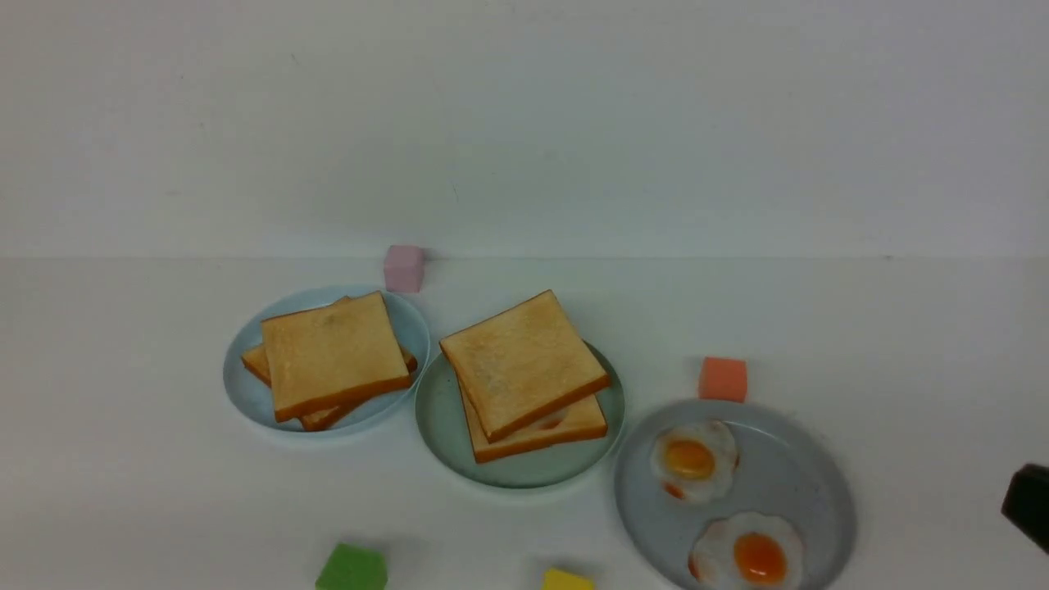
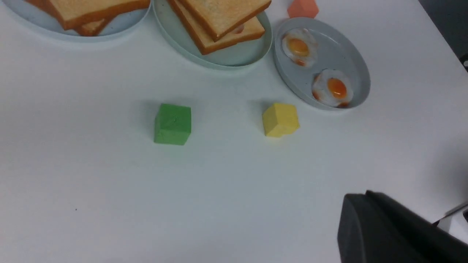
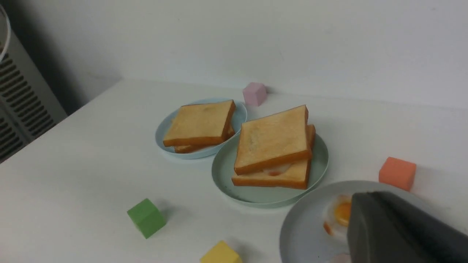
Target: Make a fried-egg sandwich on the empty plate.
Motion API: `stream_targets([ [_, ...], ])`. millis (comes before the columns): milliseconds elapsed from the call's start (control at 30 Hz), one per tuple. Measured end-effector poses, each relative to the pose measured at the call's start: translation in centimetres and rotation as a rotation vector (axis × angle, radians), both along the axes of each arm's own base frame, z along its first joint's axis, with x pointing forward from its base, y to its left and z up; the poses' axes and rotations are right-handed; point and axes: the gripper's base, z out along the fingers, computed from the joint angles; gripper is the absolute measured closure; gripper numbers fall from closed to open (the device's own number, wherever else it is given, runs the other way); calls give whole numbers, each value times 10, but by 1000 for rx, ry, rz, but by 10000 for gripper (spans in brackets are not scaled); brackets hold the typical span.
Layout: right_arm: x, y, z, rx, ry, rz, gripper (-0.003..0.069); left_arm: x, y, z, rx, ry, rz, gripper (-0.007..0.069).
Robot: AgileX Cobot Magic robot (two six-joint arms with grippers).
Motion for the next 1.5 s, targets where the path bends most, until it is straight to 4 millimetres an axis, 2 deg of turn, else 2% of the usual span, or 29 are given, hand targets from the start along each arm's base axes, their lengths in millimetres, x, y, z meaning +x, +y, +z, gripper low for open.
stream_targets([
  [133,0,0,-3,-8,2,-1,629,-8,2,0,-8,-36,-1,638],
  [767,0,0,-3,-10,1,0,616,-6,3,-5,16,-27,10,638],
  [900,0,0,-3,-10,1,0,616,-1,8,-15,23,-113,79,638],
  [1067,0,0,-3,-10,0,0,615,10,19,-43,33,-291,281,638],
  [1167,0,0,-3,-10,0,0,614,17,25,-61,106,-322,350,637],
  [1333,0,0,-3,-11,-1,0,610,23,32,-85,226,-373,383,635],
  [1500,0,0,-3,-11,-1,0,604,30,31,-102,239,-399,386,631],
])
